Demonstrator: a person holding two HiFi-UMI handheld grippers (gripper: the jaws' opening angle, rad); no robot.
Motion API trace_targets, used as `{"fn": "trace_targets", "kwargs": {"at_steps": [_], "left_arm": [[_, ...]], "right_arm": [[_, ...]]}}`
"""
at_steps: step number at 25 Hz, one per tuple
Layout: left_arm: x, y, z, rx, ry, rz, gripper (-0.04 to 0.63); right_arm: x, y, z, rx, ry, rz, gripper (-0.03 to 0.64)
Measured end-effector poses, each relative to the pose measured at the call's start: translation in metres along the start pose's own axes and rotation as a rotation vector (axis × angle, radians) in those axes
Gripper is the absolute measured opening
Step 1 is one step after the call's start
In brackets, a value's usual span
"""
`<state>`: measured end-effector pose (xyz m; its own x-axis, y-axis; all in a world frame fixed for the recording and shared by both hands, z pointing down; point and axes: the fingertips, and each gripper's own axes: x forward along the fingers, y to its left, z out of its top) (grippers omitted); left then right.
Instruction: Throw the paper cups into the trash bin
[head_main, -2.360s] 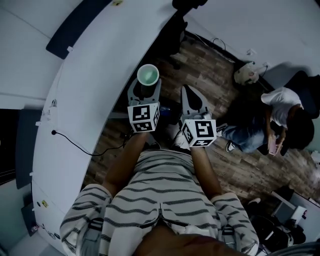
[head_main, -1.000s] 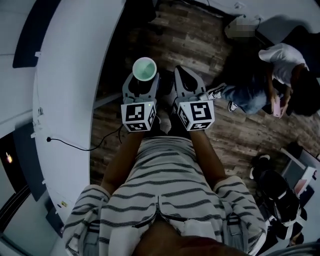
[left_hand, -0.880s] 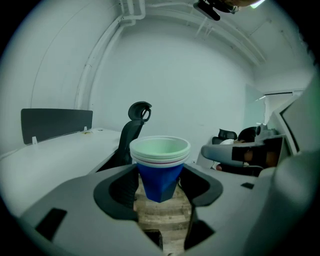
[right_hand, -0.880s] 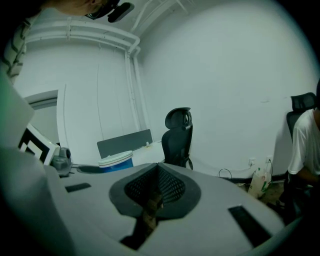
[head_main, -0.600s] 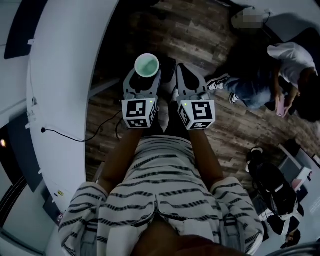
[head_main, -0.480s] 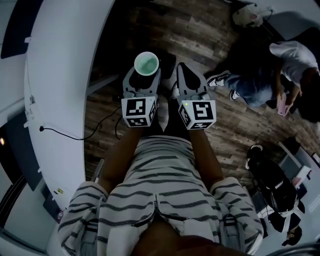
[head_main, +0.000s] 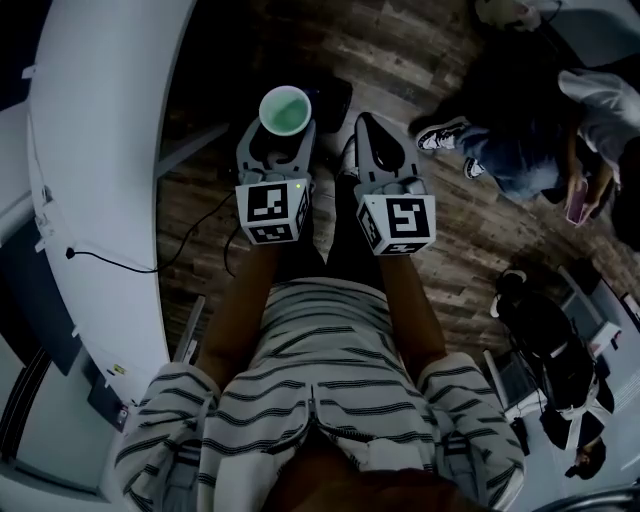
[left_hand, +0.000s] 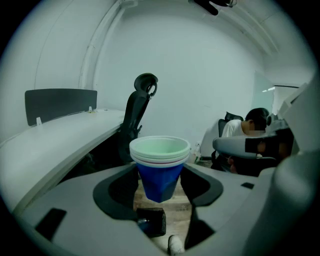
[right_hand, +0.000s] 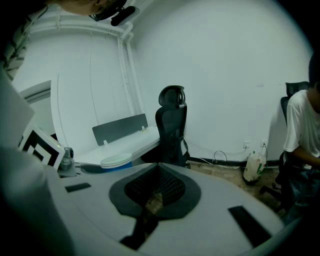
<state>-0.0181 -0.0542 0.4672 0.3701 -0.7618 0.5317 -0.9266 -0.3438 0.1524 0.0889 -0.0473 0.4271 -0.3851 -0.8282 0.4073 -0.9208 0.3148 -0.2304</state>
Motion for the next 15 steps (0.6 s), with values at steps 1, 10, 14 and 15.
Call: {"fn": "trace_targets", "kwargs": {"at_steps": [1,10,14,15], "left_arm": [[0.002,0.001,-0.006,0.002,0.013,0.001,0.282],[0.021,0.008,-0.063,-0.001,0.086,-0.004,0.282],[0.033,0.013,-0.090,-0.033,0.119,0.010,0.282],[0.036,0.014,-0.096,-0.042,0.128,0.013,0.282]], "right_arm": [[0.000,-0.001,-0.004,0.002,0.006,-0.003,0.017],[0.003,0.001,-0.056,0.023,0.072,-0.008,0.017],[0.003,0.002,-0.076,0.037,0.097,-0.008,0.017],[0.002,0.001,-0.081,0.038,0.101,-0.007,0.017]]}}
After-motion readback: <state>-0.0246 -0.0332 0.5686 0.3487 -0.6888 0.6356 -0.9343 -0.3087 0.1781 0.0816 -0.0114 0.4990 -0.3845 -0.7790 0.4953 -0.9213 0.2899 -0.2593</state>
